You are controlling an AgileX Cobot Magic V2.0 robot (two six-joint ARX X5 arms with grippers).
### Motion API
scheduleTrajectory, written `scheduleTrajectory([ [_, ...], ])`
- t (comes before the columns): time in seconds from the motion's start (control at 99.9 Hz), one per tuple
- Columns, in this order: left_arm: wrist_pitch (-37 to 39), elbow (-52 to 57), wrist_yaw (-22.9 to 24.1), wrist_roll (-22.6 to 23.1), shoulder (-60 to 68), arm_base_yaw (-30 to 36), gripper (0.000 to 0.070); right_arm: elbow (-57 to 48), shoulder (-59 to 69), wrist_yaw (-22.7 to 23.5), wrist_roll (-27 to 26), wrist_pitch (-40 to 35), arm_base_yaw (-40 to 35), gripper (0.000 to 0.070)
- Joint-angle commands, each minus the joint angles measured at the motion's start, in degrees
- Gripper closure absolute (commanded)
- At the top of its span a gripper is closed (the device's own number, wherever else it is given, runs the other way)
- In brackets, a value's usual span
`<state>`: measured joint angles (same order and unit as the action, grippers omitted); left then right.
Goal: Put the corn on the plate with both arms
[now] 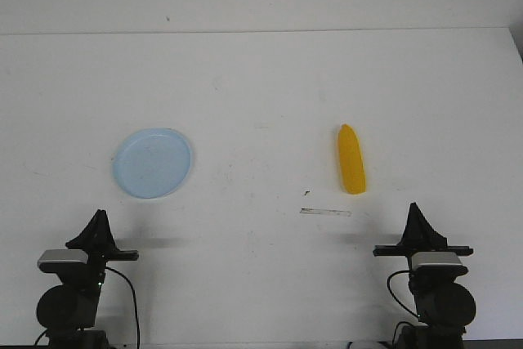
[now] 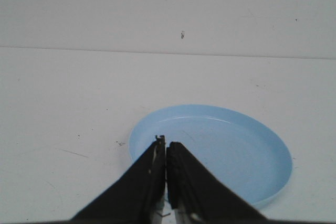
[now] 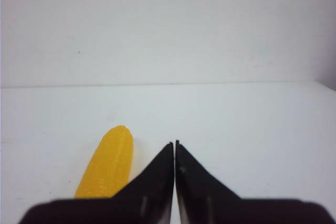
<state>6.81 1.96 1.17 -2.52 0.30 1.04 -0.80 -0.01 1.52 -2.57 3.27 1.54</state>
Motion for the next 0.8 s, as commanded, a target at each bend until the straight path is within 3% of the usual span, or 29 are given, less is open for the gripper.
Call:
scheduleTrajectory([
  [0.0, 0.7, -1.2, 0.0, 0.0, -0.1, 0.0, 0.0699, 0.1, 0.1, 0.0, -0.3, 0.6, 0.0, 0.0697],
  [0.701, 2.2, -1.2, 0.0, -0.2, -0.1, 0.0, 0.0699, 0.1, 0.1, 0.0, -0.3, 0.6, 0.0, 0.0697],
  [0.791, 4.5, -1.0, 0.0, -2.3, -0.1, 0.0, 0.0699, 0.1, 0.1, 0.0, -0.3, 0.6, 0.0, 0.0697],
])
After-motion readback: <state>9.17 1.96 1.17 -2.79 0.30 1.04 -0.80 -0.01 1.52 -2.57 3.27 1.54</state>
